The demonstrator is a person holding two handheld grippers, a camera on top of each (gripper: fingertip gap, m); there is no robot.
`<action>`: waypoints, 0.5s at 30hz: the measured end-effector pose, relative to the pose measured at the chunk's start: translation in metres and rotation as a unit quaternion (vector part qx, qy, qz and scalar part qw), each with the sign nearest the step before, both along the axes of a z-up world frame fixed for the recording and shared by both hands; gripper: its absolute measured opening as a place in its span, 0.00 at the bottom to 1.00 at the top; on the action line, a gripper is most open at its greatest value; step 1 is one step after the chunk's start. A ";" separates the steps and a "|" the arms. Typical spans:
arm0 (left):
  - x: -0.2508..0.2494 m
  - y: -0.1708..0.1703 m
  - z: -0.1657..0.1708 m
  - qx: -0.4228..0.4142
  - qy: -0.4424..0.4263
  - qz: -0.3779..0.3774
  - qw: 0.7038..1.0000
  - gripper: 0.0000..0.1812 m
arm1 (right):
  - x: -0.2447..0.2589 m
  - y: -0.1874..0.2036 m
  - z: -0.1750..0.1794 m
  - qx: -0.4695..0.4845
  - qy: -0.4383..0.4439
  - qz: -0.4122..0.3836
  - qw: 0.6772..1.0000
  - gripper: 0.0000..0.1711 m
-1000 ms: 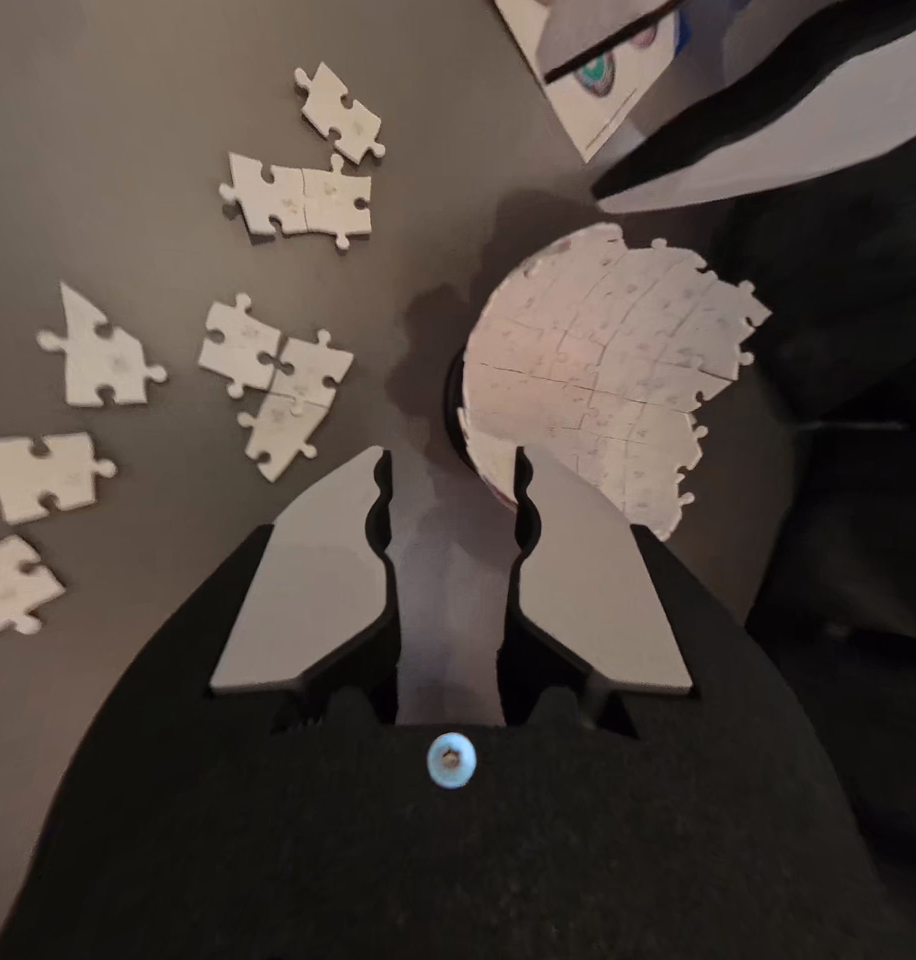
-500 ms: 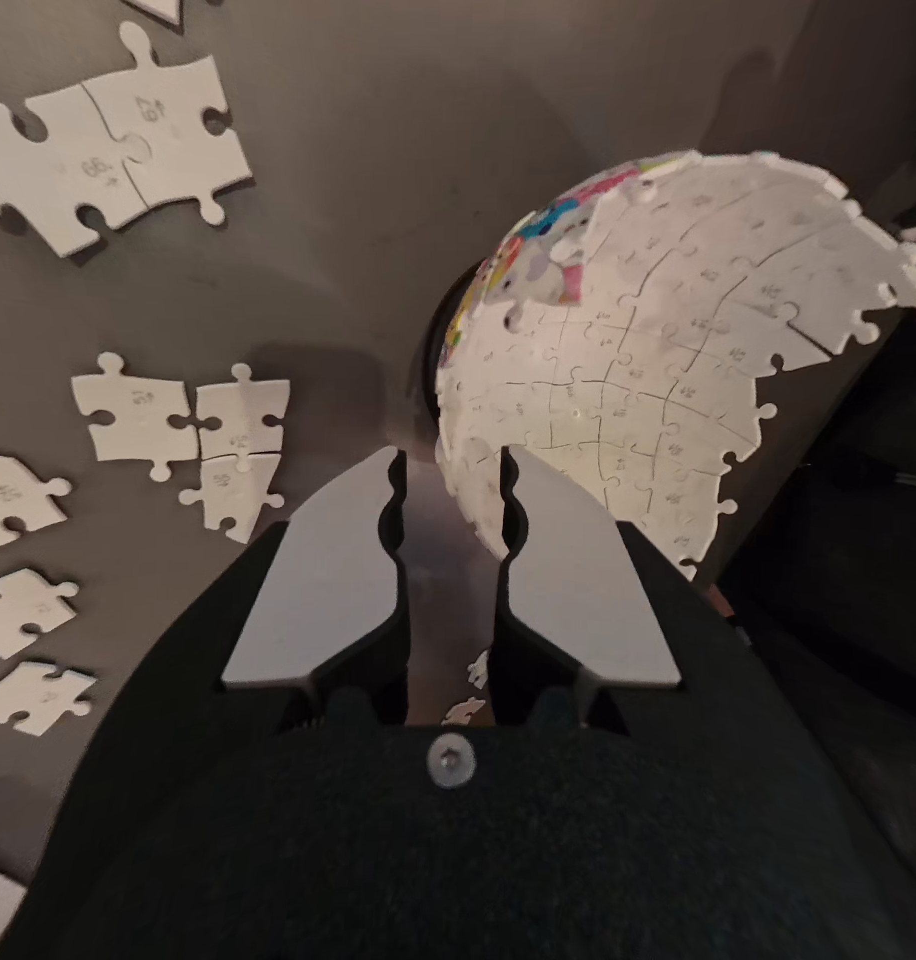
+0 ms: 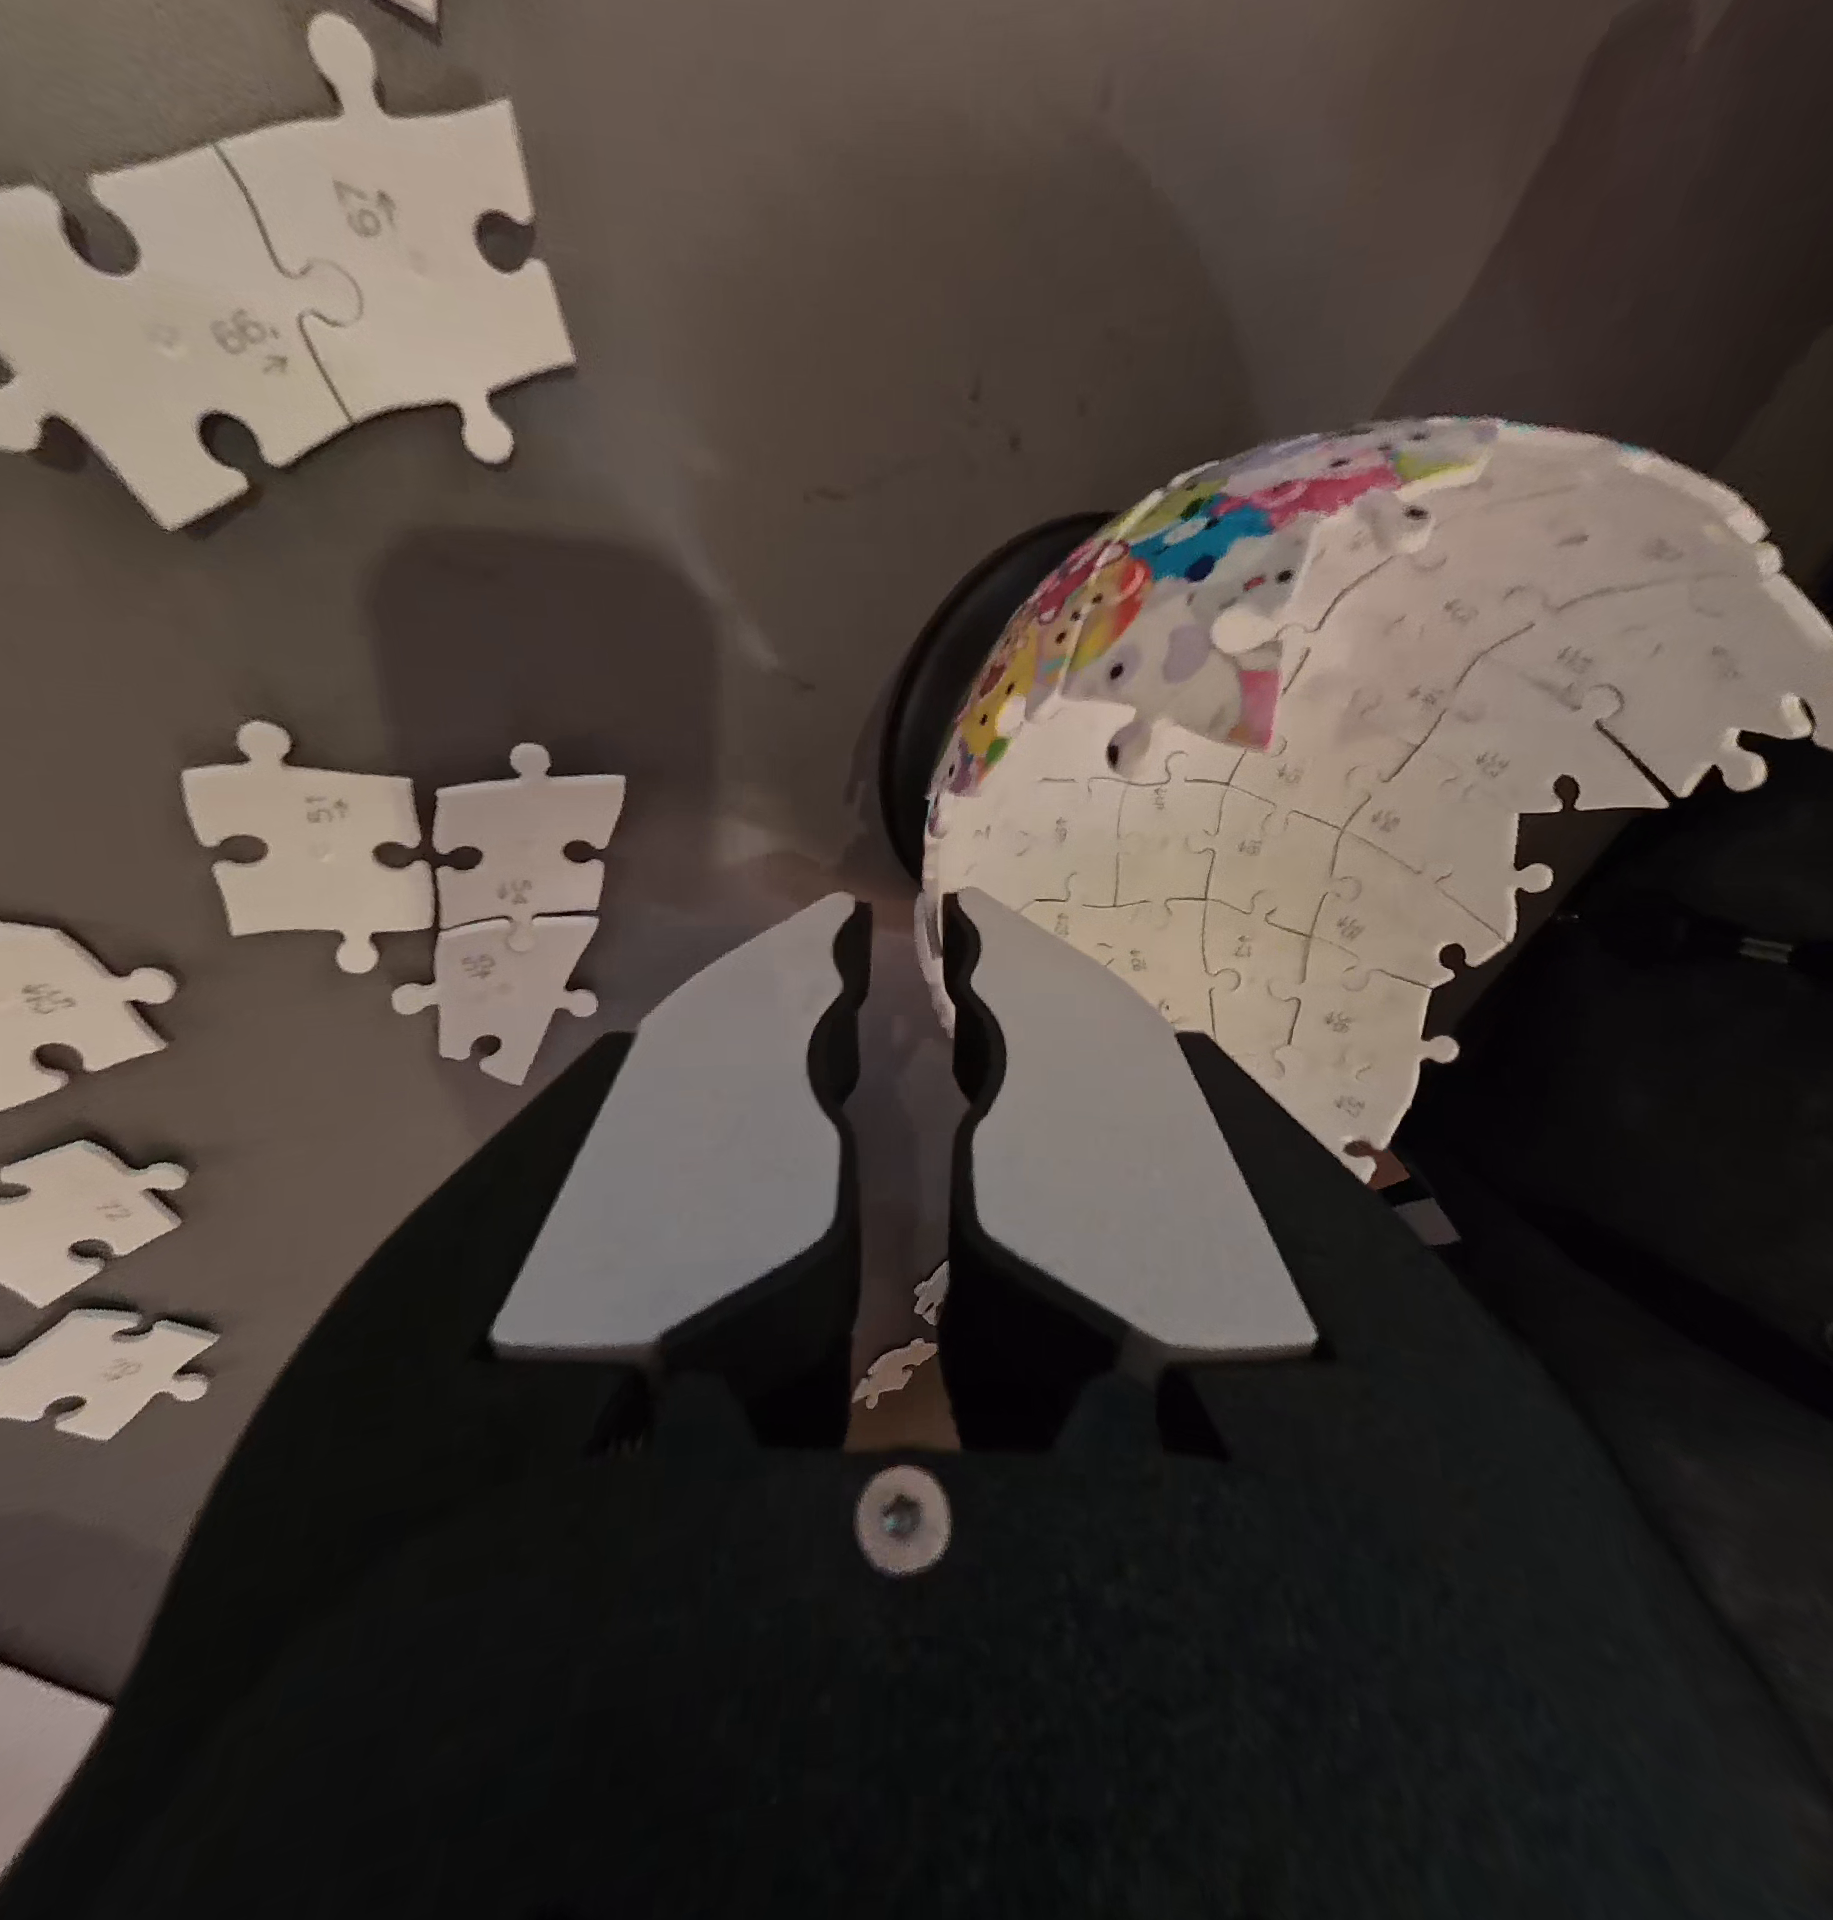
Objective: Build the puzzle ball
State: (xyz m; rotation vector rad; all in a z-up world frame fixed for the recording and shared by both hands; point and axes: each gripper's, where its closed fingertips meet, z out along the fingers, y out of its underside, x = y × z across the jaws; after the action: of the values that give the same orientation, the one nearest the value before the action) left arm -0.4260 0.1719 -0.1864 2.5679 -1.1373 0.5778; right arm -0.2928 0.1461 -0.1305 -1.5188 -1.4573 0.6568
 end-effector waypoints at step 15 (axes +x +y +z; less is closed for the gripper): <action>0.002 0.003 0.000 0.063 0.061 -0.043 0.995 0.02 | -0.002 -0.004 -0.008 0.030 -0.032 0.006 0.999 0.10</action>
State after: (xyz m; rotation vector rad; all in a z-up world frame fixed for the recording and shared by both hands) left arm -0.4242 0.1750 -0.1861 2.6021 -1.2706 0.3335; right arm -0.2949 0.1425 -0.1386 -1.4978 -1.5224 0.5699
